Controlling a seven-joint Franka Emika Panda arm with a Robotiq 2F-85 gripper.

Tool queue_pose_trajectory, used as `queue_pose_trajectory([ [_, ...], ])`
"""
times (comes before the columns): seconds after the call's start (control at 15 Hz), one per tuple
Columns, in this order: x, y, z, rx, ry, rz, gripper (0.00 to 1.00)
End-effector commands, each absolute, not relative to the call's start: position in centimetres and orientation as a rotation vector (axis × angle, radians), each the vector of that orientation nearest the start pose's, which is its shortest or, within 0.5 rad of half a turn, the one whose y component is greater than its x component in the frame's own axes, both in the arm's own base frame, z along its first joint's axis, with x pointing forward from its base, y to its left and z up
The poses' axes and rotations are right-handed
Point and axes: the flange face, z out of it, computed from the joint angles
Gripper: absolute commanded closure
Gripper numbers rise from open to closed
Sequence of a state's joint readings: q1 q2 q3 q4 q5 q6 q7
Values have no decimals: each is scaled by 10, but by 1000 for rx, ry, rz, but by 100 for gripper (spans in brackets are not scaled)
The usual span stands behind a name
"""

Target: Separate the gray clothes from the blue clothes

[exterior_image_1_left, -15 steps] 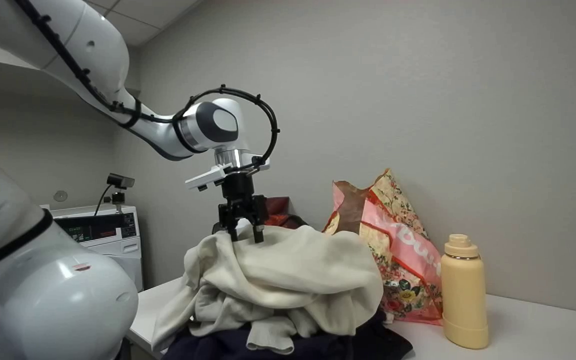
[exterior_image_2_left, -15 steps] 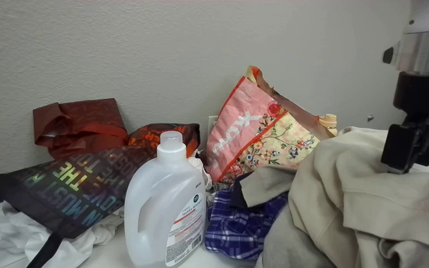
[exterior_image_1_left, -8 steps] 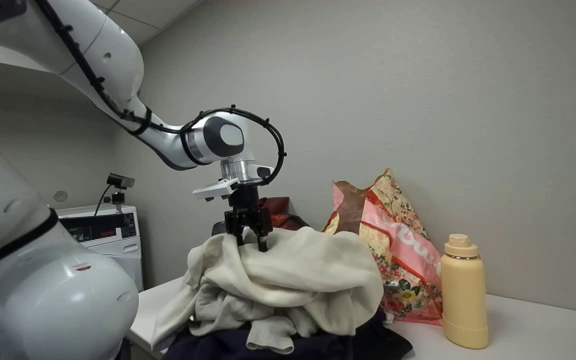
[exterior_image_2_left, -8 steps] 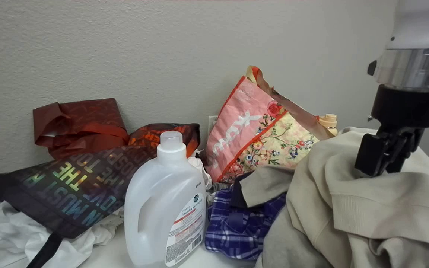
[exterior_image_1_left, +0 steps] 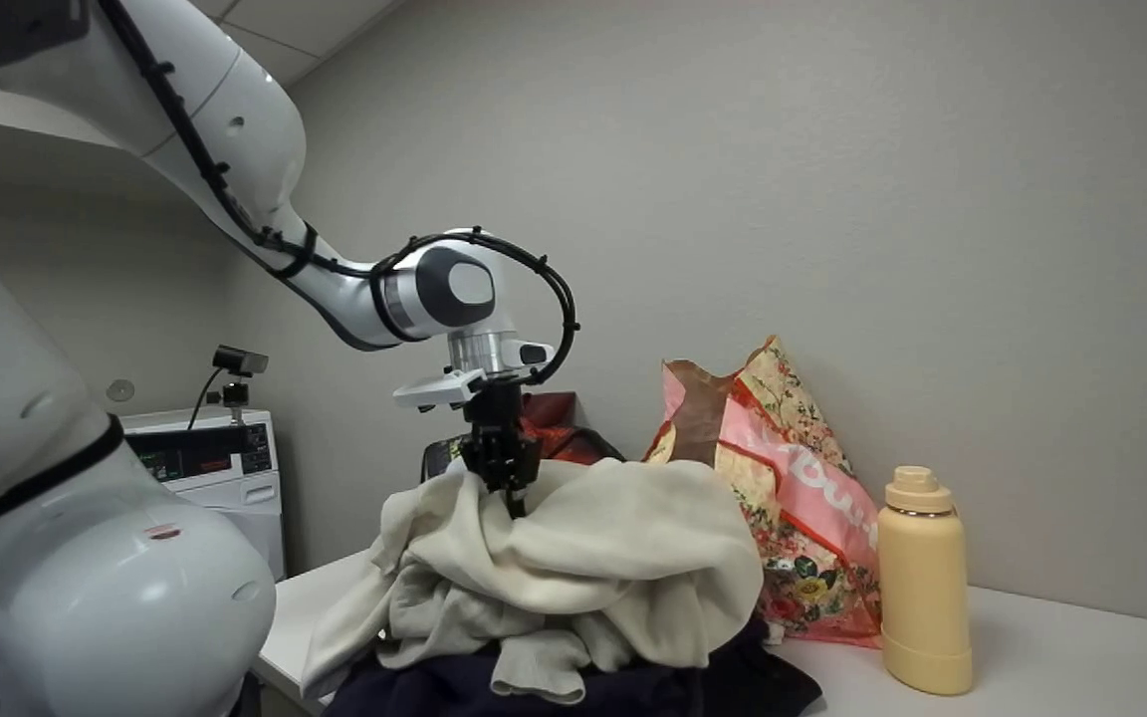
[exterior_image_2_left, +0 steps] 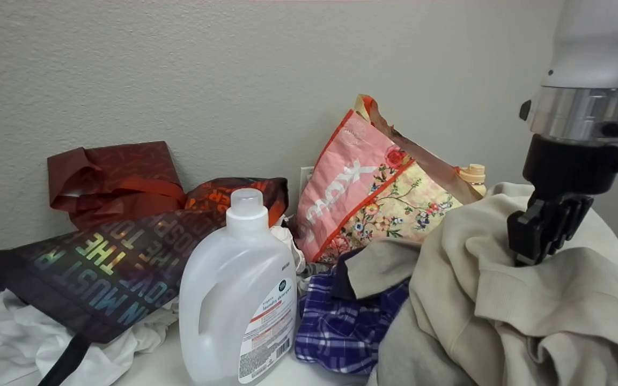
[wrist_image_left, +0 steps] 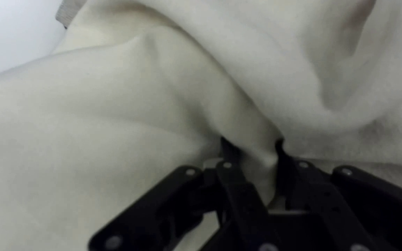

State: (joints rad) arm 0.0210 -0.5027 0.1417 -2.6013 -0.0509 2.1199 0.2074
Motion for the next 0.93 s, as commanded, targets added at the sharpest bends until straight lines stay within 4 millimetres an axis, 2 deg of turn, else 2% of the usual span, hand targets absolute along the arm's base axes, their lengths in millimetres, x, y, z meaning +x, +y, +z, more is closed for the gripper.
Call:
queue_pose_trajectory([
  [0.0, 397, 48, 426, -3254, 159, -53, 99],
  [0.13, 410, 30, 441, -3273, 297, -121, 100],
  [0.2, 417, 18, 450, -3285, 384, -166, 97],
  [0.47, 441, -43, 492, -3314, 721, -335, 98],
  [0.67, 446, -89, 515, -3316, 959, -467, 98],
  [0.87, 443, -125, 520, -3297, 1205, -582, 98],
])
